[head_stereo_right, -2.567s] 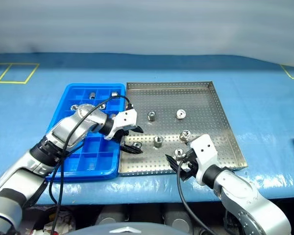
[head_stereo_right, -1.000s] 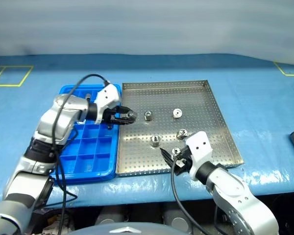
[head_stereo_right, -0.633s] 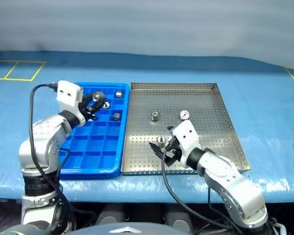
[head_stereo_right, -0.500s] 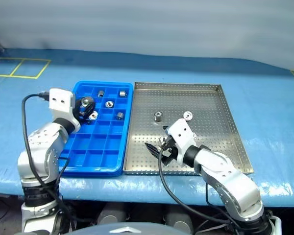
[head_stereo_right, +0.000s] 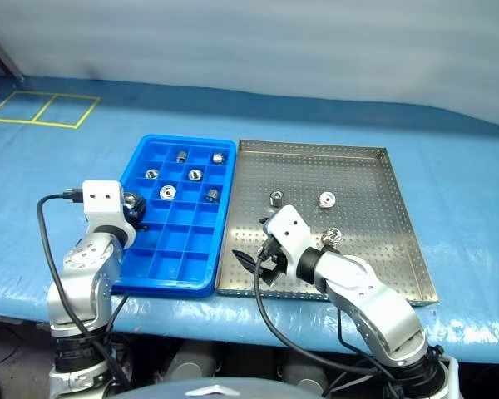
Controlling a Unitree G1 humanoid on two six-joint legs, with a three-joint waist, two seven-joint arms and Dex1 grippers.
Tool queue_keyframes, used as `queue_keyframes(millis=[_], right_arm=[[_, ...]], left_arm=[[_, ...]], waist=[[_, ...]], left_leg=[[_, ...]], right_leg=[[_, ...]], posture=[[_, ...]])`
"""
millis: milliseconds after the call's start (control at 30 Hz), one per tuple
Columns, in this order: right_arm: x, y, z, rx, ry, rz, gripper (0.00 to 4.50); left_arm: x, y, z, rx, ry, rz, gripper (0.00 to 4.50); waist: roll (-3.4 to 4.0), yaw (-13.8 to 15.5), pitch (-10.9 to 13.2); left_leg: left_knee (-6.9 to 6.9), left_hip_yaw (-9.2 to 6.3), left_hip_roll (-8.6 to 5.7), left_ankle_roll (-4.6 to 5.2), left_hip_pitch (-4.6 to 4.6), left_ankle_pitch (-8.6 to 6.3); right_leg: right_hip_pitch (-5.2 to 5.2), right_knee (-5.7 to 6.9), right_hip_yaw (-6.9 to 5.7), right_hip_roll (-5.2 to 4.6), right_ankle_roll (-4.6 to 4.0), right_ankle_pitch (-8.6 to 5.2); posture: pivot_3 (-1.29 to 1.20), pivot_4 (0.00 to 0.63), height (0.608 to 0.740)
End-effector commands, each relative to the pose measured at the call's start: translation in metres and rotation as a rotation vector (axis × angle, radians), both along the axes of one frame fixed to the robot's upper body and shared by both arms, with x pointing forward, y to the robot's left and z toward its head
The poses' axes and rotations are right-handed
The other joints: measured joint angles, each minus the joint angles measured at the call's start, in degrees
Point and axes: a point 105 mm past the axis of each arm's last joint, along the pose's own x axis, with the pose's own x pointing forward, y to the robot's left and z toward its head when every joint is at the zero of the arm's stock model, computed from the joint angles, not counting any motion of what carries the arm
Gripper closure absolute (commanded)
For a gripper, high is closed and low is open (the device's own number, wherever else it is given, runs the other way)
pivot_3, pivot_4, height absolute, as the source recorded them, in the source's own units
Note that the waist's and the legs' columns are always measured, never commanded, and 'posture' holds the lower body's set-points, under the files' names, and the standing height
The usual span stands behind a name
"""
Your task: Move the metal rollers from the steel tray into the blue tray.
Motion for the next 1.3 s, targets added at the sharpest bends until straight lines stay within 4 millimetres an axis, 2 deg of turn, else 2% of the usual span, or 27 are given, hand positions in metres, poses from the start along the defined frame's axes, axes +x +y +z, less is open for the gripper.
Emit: queue_keyframes(millis=[33, 167, 267, 300, 400, 500, 633, 700, 767, 867, 1033, 1167, 1300], right_arm=[[-0.003, 0.000, 0.014, 0.031, -0.062, -0.005, 0.00], [-0.003, -0.003, 0.014, 0.034, -0.066, -0.027, 0.00], [-0.004, -0.004, 0.014, 0.036, -0.066, -0.035, 0.00], [-0.005, -0.004, 0.014, 0.036, -0.066, -0.035, 0.00], [-0.005, -0.007, 0.014, 0.032, -0.069, -0.049, 0.00], [-0.007, -0.010, 0.015, 0.034, -0.069, -0.065, 0.00], [-0.010, -0.017, 0.014, 0.025, -0.066, -0.100, 0.00], [-0.011, -0.023, 0.015, 0.028, -0.067, -0.128, 0.00], [-0.013, -0.028, 0.015, 0.026, -0.068, -0.156, 0.00], [-0.015, -0.037, 0.014, 0.021, -0.066, -0.205, 0.00], [-0.022, -0.047, 0.011, 0.013, -0.056, -0.268, 0.00], [-0.026, -0.051, 0.010, 0.015, -0.049, -0.301, 0.00], [-0.030, -0.052, 0.008, 0.022, -0.041, -0.326, 0.00]], left_arm=[[-0.002, 0.008, -0.003, 0.009, 0.023, 0.075, 2.71], [-0.003, 0.013, -0.005, 0.023, 0.036, 0.125, 2.71], [0.001, 0.007, -0.003, -0.017, 0.023, 0.105, 2.71], [0.002, 0.005, -0.003, -0.027, 0.018, 0.095, 2.00], [0.011, -0.022, 0.014, -0.073, -0.055, -0.060, 1.16], [0.019, -0.039, 0.039, -0.090, -0.160, -0.149, 0.10], [0.030, -0.060, 0.073, -0.088, -0.297, -0.295, 0.04], [0.033, -0.084, 0.085, -0.084, -0.318, -0.467, 0.04], [0.032, -0.106, 0.088, -0.078, -0.300, -0.647, 0.04], [0.030, -0.132, 0.081, -0.059, -0.226, -0.872, 0.04], [0.015, -0.173, 0.051, 0.022, -0.033, -1.243, 0.04], [0.005, -0.187, 0.028, 0.083, 0.089, -1.413, 0.04], [0.004, -0.199, 0.008, 0.139, 0.179, -1.509, 0.04]], waist=[[0.00, -0.11, 0.00], [0.00, -0.58, 0.00], [0.00, -0.75, 0.00], [0.00, -0.76, 0.00], [-0.01, -0.77, 0.00], [-0.02, -0.73, 0.01], [-0.01, -1.29, 0.01], [-0.01, -1.68, 0.00], [-0.01, -2.09, 0.01], [0.00, -2.87, 0.00], [0.02, -4.58, 0.00], [0.03, -5.67, 0.01], [0.03, -6.34, 0.00]], left_leg=[[0.00, 0.00, 0.00, 0.00, 0.00, 0.00], [0.00, -0.02, 0.01, 0.00, 0.01, 0.00], [0.00, -0.01, 0.01, 0.00, 0.01, 0.00], [0.00, -0.01, 0.00, 0.00, 0.01, 0.00], [0.00, -0.01, 0.00, 0.00, 0.01, 0.00], [0.01, -0.01, -0.01, 0.00, -0.05, 0.00], [0.01, 0.00, -0.01, 0.00, -0.05, 0.00], [-0.01, 0.01, -0.01, 0.00, -0.04, 0.00], [-0.02, 0.01, -0.01, 0.00, -0.04, 0.00], [-0.02, 0.04, -0.02, 0.00, -0.02, 0.00], [-0.03, 0.05, -0.01, 0.00, -0.01, 0.00], [-0.11, 0.10, -0.01, 0.00, 0.01, 0.00], [-0.13, 0.09, 0.01, 0.00, 0.03, 0.00]], right_leg=[[0.00, 0.00, 0.00, 0.00, 0.00, 0.00], [0.01, 0.00, -0.01, 0.00, -0.01, -0.01], [0.01, 0.00, -0.01, 0.00, -0.01, 0.00], [0.01, 0.00, -0.01, 0.00, -0.01, 0.00], [0.01, 0.00, -0.02, 0.00, -0.01, -0.01], [0.00, -0.03, -0.04, -0.02, -0.02, -0.01], [0.00, -0.04, -0.03, -0.01, -0.02, -0.01], [0.00, -0.05, -0.02, -0.01, -0.02, -0.01], [-0.01, -0.06, -0.02, 0.00, -0.02, -0.01], [0.00, -0.06, -0.01, -0.01, -0.03, -0.02], [-0.01, -0.06, 0.00, 0.02, -0.04, -0.03], [-0.05, -0.06, 0.07, 0.04, -0.06, -0.05], [-0.05, -0.05, 0.07, 0.06, -0.08, -0.07]], posture=[[0.26, 0.150, 0.740], [0.24, 0.150, 0.740], [0.22, 0.150, 0.740], [0.22, 0.150, 0.740], [0.20, 0.150, 0.740], [0.20, 0.150, 0.740], [0.15, 0.150, 0.740], [0.13, 0.150, 0.740], [0.11, 0.150, 0.740], [0.08, 0.150, 0.740], [0.03, 0.150, 0.740], [0.00, 0.150, 0.740], [-0.03, 0.150, 0.740]])
